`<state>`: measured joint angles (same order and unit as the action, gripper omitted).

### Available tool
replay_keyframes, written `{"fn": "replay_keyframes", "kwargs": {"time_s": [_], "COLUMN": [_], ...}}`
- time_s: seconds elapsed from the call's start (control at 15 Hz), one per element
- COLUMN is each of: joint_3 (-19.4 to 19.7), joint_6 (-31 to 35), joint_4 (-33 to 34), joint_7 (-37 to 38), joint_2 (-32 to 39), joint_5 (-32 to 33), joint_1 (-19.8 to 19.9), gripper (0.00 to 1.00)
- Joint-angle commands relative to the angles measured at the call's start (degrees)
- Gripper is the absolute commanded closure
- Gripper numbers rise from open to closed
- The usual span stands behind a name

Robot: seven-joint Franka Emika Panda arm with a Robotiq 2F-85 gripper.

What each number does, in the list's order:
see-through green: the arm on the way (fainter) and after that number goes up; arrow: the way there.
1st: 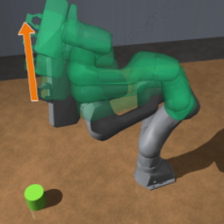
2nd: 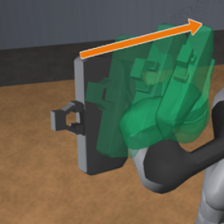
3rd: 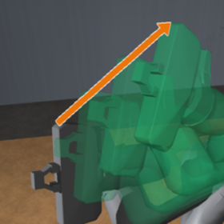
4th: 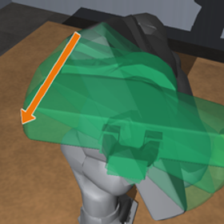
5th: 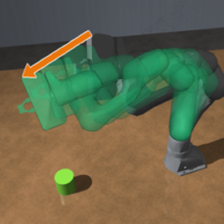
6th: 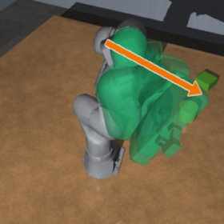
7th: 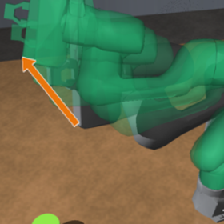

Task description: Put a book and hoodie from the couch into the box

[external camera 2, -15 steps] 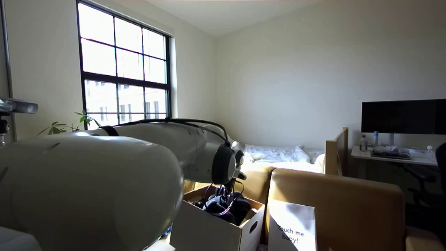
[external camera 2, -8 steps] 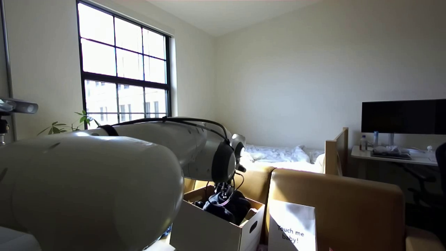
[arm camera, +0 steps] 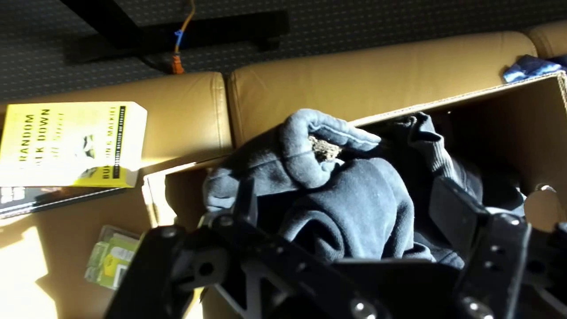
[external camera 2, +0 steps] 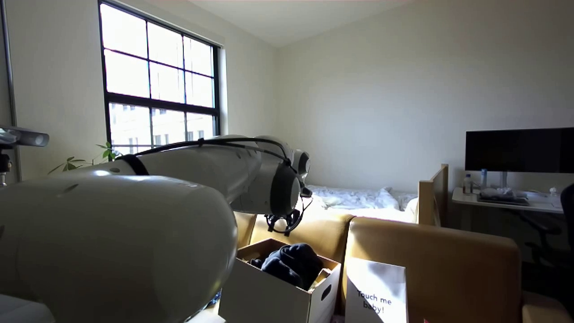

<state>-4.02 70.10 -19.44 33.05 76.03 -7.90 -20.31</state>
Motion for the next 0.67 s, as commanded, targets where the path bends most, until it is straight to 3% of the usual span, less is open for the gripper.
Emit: {"fn": "replay_keyframes", "kwargs": {"time_s": [0.0, 0.13, 0.4, 0.6], "joint_3": [1.97, 2.56, 2.80, 3.27], "joint_6": [-5.81, -5.55, 6.42, 10.14], "joint_4": [-1.09, -0.37, 0.04, -0.25], "joint_7": [0.69, 0.02, -1.02, -4.13], "joint_2": [-5.89, -7.84, -10.66, -11.78], "joint_5": [3.04, 3.43, 2.96, 3.44], "joint_1": [0.34, 1.85, 5.52, 8.73], "gripper": [0.00, 0.00, 0.00, 0.00]}}
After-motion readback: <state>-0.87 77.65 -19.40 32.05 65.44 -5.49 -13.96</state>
